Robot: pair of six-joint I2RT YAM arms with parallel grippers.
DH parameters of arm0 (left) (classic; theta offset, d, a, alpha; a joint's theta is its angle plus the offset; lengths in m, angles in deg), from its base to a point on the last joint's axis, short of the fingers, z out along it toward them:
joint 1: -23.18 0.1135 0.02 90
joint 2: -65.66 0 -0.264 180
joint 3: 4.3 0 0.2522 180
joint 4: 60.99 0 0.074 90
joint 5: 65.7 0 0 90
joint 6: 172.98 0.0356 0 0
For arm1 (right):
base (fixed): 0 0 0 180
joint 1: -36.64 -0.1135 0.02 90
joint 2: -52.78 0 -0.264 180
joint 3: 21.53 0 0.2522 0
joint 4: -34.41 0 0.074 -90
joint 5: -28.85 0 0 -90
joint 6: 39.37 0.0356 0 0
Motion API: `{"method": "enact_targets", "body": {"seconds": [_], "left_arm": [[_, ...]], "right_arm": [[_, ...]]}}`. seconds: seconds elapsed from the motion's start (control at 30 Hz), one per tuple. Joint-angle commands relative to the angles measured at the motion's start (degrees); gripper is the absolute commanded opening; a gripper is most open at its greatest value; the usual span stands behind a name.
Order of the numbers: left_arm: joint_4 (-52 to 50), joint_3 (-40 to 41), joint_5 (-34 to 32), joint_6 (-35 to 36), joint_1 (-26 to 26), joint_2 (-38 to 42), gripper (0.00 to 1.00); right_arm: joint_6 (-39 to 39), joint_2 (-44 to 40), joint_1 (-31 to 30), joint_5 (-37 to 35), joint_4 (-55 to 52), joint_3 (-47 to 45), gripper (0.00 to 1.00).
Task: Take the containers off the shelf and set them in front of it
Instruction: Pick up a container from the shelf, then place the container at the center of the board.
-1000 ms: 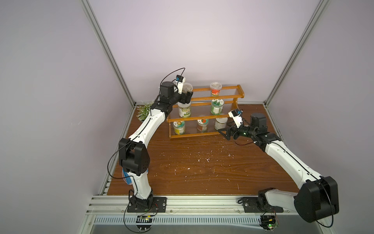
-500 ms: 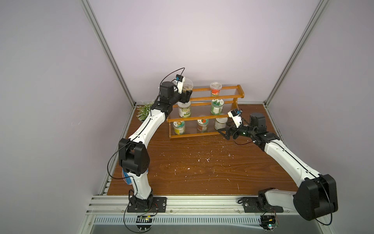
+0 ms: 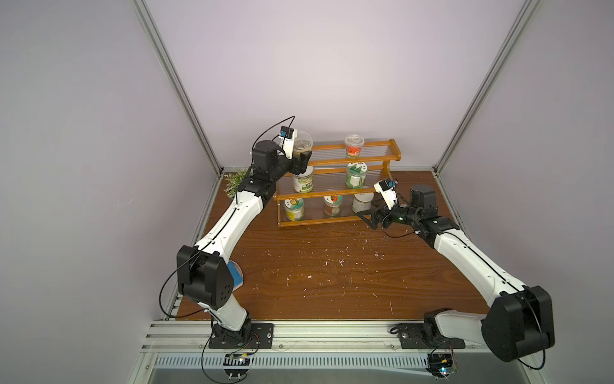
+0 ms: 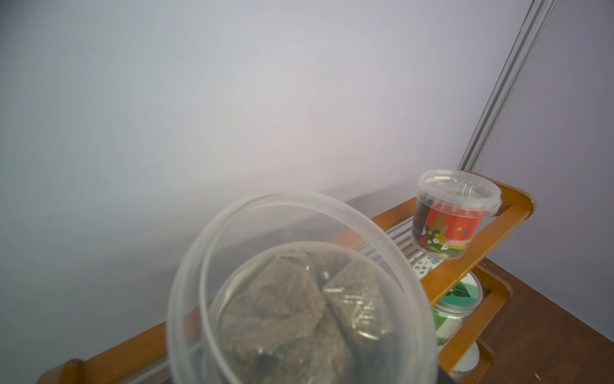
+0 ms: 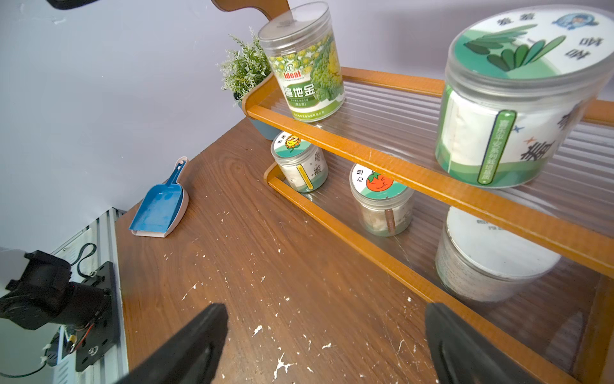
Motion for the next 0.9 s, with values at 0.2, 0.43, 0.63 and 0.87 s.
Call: {"method": "enact_targets", "body": {"seconds": [0.2, 0.43, 0.63, 0.87], "left_arm": [[3.16, 14.18, 1.2, -0.65, -2.09, 14.7, 0.75], [3.96, 25.33, -0.05, -0.33, -5.75, 24.9, 0.75], [9.63, 38.29, -3.78, -0.31, -10.67, 32.01, 0.75], [17.99, 52.45, -5.73, -3.05, -14.41, 36.8, 0.76]], "right_arm": [[-0.38, -0.89, 0.01, 0.69, 2.16, 2.0, 0.99], [0.05, -1.09, -0.06, 1.11, 2.82, 1.65, 0.99], [0.23, -1.54, -0.03, 1.21, 3.14, 1.21, 0.99], [0.58, -1.6, -0.11, 1.65, 3.84, 0.55, 0.99]]}}
